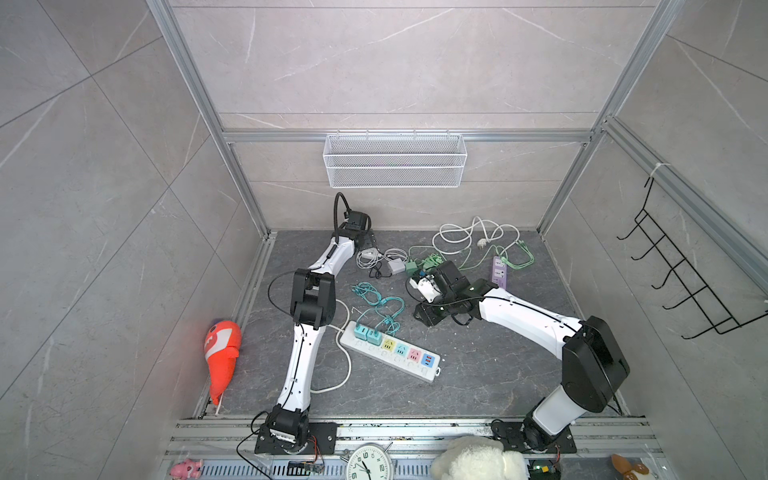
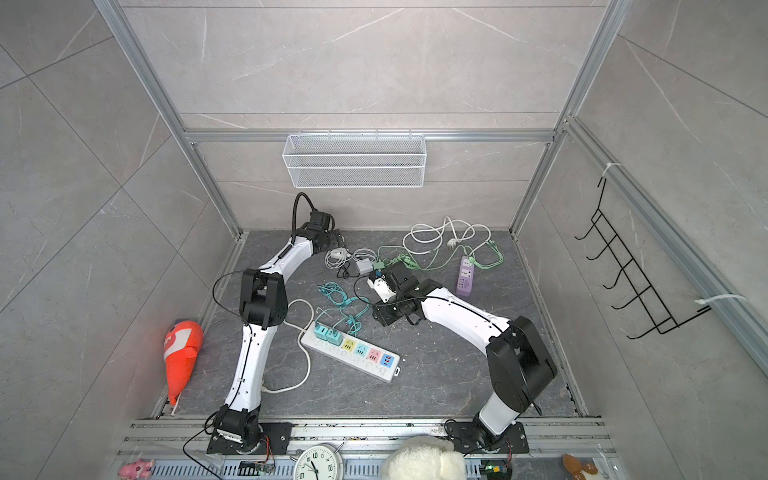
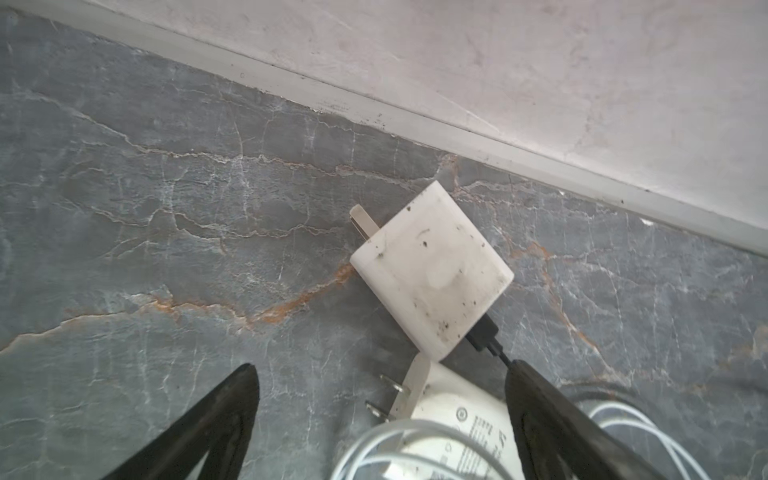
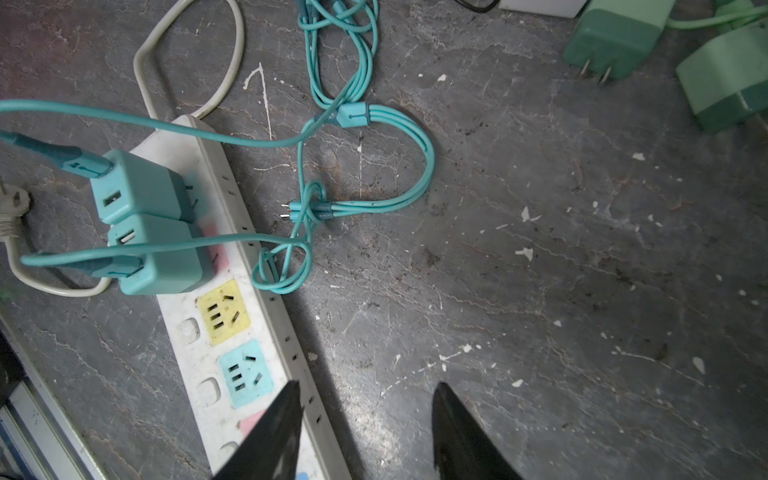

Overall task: Insert the plug
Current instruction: 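Lower the left gripper onto the far white charger while the right approaches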

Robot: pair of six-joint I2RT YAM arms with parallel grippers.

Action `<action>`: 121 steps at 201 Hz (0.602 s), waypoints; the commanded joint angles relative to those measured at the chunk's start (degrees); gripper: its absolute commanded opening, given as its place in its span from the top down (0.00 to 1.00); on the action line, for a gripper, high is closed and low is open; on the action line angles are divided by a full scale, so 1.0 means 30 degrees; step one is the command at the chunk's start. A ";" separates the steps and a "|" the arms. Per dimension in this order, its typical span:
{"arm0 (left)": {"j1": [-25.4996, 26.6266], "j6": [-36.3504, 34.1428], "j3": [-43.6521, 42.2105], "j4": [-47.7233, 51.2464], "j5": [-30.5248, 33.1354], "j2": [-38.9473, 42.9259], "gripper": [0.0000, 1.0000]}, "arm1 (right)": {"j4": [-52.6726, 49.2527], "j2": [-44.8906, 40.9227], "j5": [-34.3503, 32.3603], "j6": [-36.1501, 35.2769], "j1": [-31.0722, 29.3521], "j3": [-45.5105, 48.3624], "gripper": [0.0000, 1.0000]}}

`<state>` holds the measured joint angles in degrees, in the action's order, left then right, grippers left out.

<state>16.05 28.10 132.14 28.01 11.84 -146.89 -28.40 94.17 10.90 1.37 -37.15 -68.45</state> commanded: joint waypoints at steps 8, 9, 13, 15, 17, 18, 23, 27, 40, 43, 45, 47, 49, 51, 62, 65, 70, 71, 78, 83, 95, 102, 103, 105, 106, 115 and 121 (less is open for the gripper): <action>-0.0107 0.1473 0.1600 0.0109 -0.0063 -0.0680 0.06 | 0.0275 -0.0449 0.0120 -0.0057 0.0068 0.0380 0.47; -0.0107 0.1488 0.1658 0.0073 -0.0114 -0.0717 0.06 | 0.0272 -0.0451 0.0119 -0.0066 0.0058 0.0377 0.47; -0.0107 0.1530 0.1722 -0.0025 -0.0249 -0.0823 0.06 | 0.0254 -0.0451 0.0118 -0.0116 0.0078 0.0425 0.47; -0.0107 0.1532 0.1776 -0.0080 -0.0311 -0.0851 0.06 | 0.0243 -0.0445 0.0111 -0.0122 0.0085 0.0408 0.47; -0.0093 0.1555 0.1841 -0.0101 -0.0393 -0.0881 0.06 | 0.0240 -0.0451 0.0102 -0.0167 0.0094 0.0412 0.47; -0.0085 0.1558 0.1881 -0.0105 -0.0411 -0.0934 0.06 | 0.0240 -0.0452 0.0095 -0.0179 0.0115 0.0407 0.47; -0.0080 0.1608 0.2038 -0.0086 -0.0536 -0.1025 0.06 | 0.0239 -0.0480 0.0091 -0.0171 0.0120 0.0434 0.47; -0.0078 0.1620 0.2170 -0.0052 -0.0561 -0.1144 0.06 | 0.0267 -0.0498 0.0089 -0.0174 0.0157 0.0469 0.47; -0.0078 0.1620 0.2506 -0.0064 -0.0601 -0.1420 0.06 | 0.0325 -0.0532 0.0289 -0.0255 0.0188 0.0515 0.47; -0.0078 0.1621 0.2566 -0.0051 -0.0594 -0.1467 0.06 | 0.0341 -0.0547 0.0334 -0.0266 0.0157 0.0527 0.47; -0.0078 0.1621 0.2639 -0.0050 -0.0595 -0.1518 0.06 | 0.0367 -0.0557 0.0362 -0.0269 0.0163 0.0544 0.48; -0.0078 0.1643 0.2650 -0.0050 -0.0581 -0.1575 0.06 | 0.0396 -0.0552 0.0399 -0.0277 0.0187 0.0548 0.48; -0.0063 0.1655 0.2719 -0.0028 -0.0592 -0.1625 0.06 | 0.0425 -0.0558 0.0430 -0.0272 0.0178 0.0578 0.47; -0.0074 0.1666 0.2780 -0.0022 -0.0609 -0.1667 0.06 | 0.0454 -0.0574 0.0452 -0.0256 0.0168 0.0601 0.47; -0.0078 0.1929 0.3172 0.0244 -0.0787 -0.1913 0.06 | 0.0588 -0.0576 0.0589 -0.0273 0.0155 0.0646 0.47; -0.0056 0.1956 0.3268 0.0255 -0.0881 -0.1950 0.06 | 0.0618 -0.0549 0.0649 -0.0275 0.0194 0.0623 0.48; -0.0027 0.2048 0.3355 0.0301 -0.0898 -0.2025 0.06 | 0.0648 -0.0507 0.0682 -0.0307 0.0183 0.0594 0.47; -0.0023 0.2069 0.3371 0.0301 -0.0898 -0.2049 0.06 | 0.0649 -0.0494 0.0682 -0.0308 0.0174 0.0590 0.47; 0.0032 0.2224 0.3464 0.0298 -0.0861 -0.2136 0.06 | 0.0678 -0.0411 0.0732 -0.0288 0.0175 0.0550 0.47; 0.0035 0.2335 0.3571 0.0329 -0.0865 -0.2261 0.06 | 0.0691 -0.0343 0.0765 -0.0308 0.0204 0.0450 0.47; 0.0039 0.2661 0.4084 0.0574 -0.0927 -0.2601 0.06 | 0.0646 -0.0189 0.0802 -0.0337 0.0213 0.0247 0.48; 0.0089 0.2806 0.4479 0.0779 -0.1007 -0.2860 0.08 | 0.0694 -0.0136 0.0742 -0.0315 0.0213 0.0150 0.48; 0.0079 0.2814 0.4519 0.0804 -0.1026 -0.2905 0.08 | 0.0726 -0.0133 0.0723 -0.0312 0.0218 0.0150 0.48; 0.0071 0.2842 0.4636 0.0860 -0.1099 -0.2969 0.08 | 0.0746 -0.0146 0.0714 -0.0310 0.0221 0.0135 0.48; 0.0085 0.2861 0.4700 0.0874 -0.1116 -0.3018 0.09 | 0.0756 -0.0153 0.0694 -0.0310 0.0222 0.0137 0.48; 0.0070 0.3015 0.5263 0.1342 -0.1243 -0.3339 0.10 | 0.0921 -0.0144 0.0682 -0.0298 0.0278 0.0065 0.48; 0.0067 0.3061 0.5615 0.1719 -0.1349 -0.3542 0.12 | 0.0991 -0.0090 0.0695 -0.0267 0.0332 -0.0018 0.47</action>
<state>16.14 34.96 144.29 29.56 9.43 -155.28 -26.89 94.15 12.23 1.32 -36.71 -67.46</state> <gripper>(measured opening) 0.906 0.524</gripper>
